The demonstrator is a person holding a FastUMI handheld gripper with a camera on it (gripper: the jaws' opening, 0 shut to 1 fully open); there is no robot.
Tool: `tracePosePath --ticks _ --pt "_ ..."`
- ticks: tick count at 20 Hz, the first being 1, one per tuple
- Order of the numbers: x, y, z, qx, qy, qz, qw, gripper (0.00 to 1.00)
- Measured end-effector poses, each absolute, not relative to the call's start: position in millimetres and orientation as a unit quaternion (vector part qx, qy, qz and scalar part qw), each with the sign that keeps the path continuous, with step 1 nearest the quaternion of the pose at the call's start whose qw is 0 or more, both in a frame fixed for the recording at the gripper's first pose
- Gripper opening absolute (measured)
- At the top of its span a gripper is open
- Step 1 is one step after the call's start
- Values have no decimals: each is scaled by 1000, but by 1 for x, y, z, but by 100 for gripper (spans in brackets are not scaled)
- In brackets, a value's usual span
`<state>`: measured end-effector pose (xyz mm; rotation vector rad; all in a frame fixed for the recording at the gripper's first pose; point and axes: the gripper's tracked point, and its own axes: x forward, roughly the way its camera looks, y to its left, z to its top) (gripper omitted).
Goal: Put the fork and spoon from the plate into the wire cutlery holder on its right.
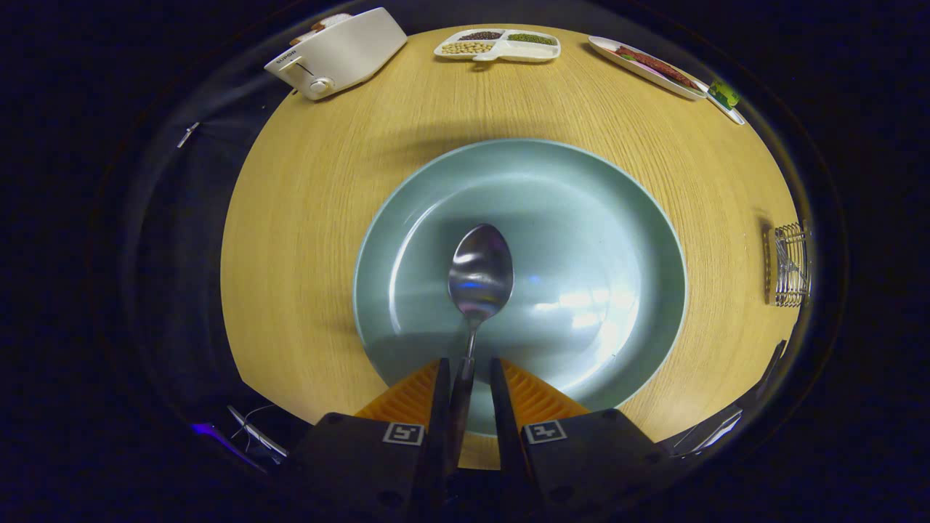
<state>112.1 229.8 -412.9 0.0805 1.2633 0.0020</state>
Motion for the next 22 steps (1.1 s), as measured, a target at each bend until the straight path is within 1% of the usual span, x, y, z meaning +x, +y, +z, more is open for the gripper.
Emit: tracePosePath --ticks 1,2,3,4,5,7,8,9,14,19,22 --pt "114 228 -414 37 590 -1 807 28" --pt "114 227 -414 39 590 1 806 24" --pt "114 226 -414 40 591 3 806 16" --pt "114 225 -414 36 592 6 805 14" --pt "115 224 -408 35 591 10 806 14" --pt "114 225 -412 35 592 26 805 9" --pt "113 227 -411 37 593 38 804 9" --pt "112 226 -410 37 594 45 802 7" --pt "113 222 -386 54 586 69 806 7" --pt "108 203 -329 58 559 105 821 7" --pt "102 176 -286 66 544 120 828 6"
